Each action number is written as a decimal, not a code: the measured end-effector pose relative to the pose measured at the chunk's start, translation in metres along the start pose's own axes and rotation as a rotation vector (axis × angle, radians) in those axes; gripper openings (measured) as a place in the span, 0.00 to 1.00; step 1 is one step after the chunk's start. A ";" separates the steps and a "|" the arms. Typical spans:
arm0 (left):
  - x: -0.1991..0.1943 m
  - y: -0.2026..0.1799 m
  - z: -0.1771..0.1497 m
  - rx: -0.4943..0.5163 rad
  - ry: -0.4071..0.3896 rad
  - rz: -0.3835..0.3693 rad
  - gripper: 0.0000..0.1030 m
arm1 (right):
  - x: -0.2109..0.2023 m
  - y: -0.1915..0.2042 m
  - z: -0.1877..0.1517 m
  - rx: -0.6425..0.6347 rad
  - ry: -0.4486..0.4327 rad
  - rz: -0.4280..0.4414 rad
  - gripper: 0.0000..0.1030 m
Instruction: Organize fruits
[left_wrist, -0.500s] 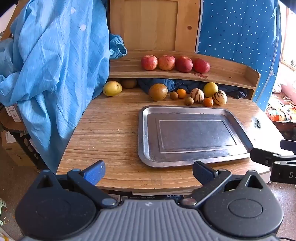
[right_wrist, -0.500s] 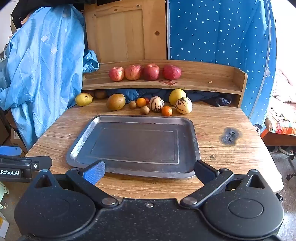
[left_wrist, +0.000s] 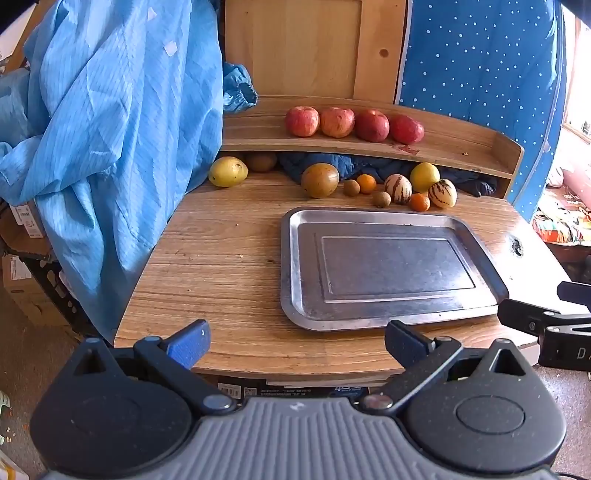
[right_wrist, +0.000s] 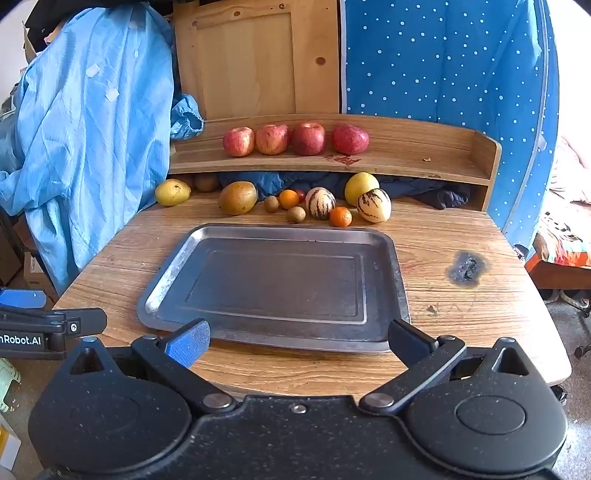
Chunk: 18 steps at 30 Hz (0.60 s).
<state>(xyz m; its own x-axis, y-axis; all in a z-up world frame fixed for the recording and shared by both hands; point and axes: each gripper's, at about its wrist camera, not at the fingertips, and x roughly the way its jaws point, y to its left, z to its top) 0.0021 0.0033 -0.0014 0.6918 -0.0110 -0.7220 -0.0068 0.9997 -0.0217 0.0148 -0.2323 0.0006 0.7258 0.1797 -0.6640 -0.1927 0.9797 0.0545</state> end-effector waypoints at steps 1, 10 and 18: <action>0.000 0.000 0.000 0.000 0.000 0.000 0.99 | 0.000 0.000 0.000 -0.001 0.001 0.000 0.99; 0.002 0.003 0.001 -0.014 0.009 0.003 0.99 | 0.003 0.003 0.004 -0.006 0.009 0.005 0.99; 0.007 0.004 0.002 -0.017 0.022 -0.001 0.99 | 0.007 0.004 0.004 -0.006 0.020 0.004 0.99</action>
<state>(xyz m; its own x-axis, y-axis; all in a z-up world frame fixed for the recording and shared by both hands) 0.0082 0.0075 -0.0052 0.6757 -0.0130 -0.7371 -0.0183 0.9992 -0.0345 0.0213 -0.2265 -0.0005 0.7116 0.1820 -0.6786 -0.1999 0.9784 0.0528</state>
